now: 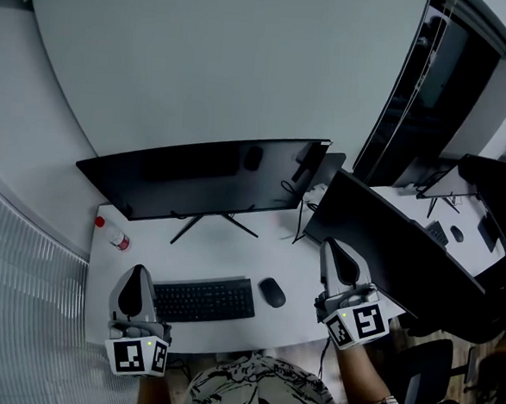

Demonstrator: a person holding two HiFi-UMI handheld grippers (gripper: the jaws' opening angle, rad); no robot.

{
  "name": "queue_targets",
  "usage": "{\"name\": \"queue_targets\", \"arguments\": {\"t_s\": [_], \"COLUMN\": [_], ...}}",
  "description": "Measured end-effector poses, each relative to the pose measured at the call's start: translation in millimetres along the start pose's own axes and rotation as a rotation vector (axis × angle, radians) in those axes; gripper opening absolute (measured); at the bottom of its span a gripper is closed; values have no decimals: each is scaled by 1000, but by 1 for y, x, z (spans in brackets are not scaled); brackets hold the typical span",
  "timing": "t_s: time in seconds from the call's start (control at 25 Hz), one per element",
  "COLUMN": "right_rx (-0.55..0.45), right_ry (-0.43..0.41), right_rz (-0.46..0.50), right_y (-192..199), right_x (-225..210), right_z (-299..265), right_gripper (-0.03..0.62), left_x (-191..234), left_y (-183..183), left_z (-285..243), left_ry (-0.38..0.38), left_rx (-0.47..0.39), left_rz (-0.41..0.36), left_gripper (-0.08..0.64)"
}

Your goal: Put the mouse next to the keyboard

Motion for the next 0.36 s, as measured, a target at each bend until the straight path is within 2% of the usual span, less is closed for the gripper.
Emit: {"name": "queue_targets", "arguments": {"t_s": [0.36], "right_rx": [6], "right_ry": [3], "right_rz": [6], "right_y": [0], "right_x": [-2], "right_z": [-1], "right_gripper": [5], "left_x": [-4], "left_y": [-1], "left_z": [-2], "left_ry": [2], "left_rx": [2], "left_rz": [5], "left_gripper": [-6]}}
Point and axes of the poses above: the fingertips, and each gripper's own axes: z backward along the fingers, x to its left, y out of its underside, the point moved 1 cm from there along z, backward along the fingers, and after that the axes turned 7 degrees about z, right-handed, at the moved point
